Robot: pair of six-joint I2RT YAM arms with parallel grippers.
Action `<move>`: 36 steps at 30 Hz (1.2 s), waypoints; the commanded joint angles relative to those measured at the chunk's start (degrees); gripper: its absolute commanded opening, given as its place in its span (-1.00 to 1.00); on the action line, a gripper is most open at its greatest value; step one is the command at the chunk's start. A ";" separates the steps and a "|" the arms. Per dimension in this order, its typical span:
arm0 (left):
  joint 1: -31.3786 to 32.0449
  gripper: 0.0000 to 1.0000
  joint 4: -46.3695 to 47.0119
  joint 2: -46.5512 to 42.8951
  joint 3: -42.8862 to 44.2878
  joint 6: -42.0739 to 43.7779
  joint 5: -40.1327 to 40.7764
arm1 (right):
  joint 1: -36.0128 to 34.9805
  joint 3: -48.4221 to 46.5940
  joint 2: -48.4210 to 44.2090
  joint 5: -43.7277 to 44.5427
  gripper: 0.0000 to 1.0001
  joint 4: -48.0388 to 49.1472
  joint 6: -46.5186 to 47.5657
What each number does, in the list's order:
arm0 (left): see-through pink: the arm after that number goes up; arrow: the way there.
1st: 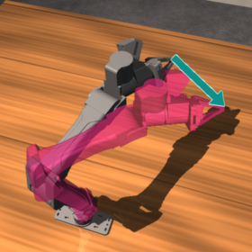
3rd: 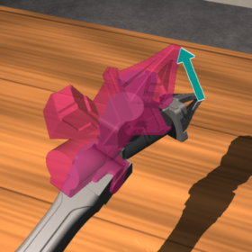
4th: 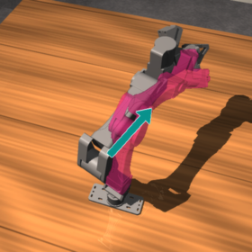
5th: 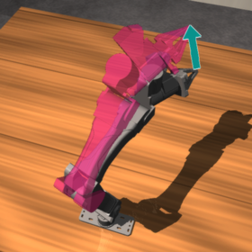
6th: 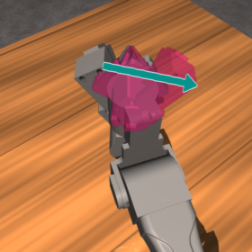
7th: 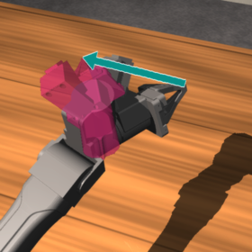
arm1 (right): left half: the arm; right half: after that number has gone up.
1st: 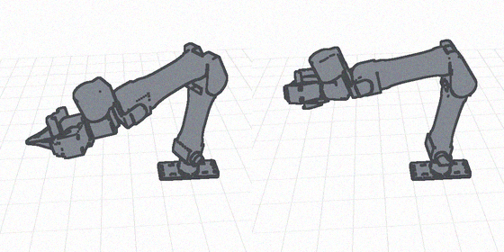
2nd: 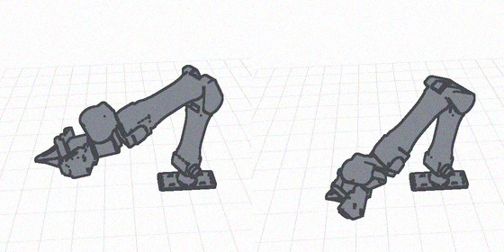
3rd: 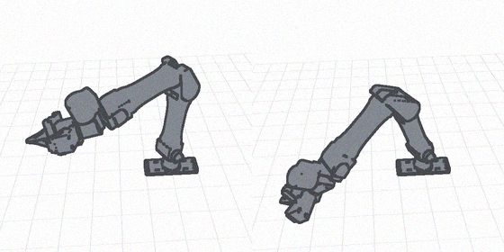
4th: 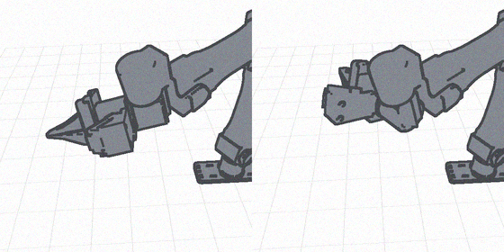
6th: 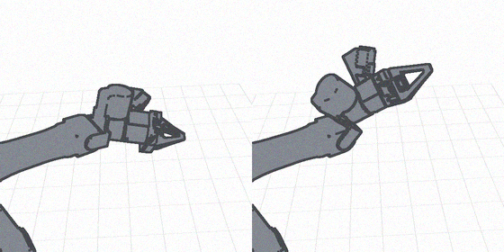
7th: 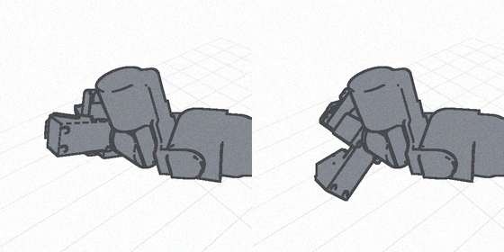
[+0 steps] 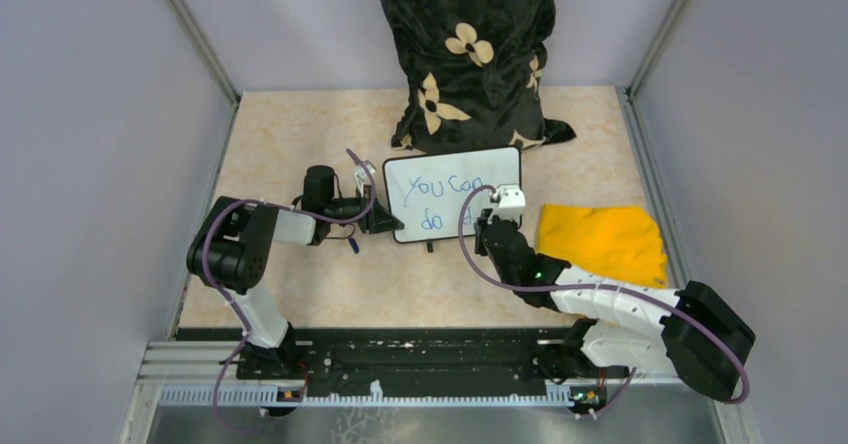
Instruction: Write a sentence on the whiteboard
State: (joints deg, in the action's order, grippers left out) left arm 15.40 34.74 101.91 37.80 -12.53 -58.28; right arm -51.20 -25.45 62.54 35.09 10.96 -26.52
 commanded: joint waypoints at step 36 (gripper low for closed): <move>0.33 -0.49 -0.63 1.28 1.00 1.99 1.15 | 1.90 -2.18 -2.03 3.46 -1.00 1.08 2.63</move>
State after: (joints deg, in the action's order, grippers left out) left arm 15.40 34.68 101.91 37.80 -12.32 -58.26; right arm -50.06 -26.39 61.52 36.99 10.92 -24.18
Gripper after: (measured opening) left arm 0.256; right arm 0.119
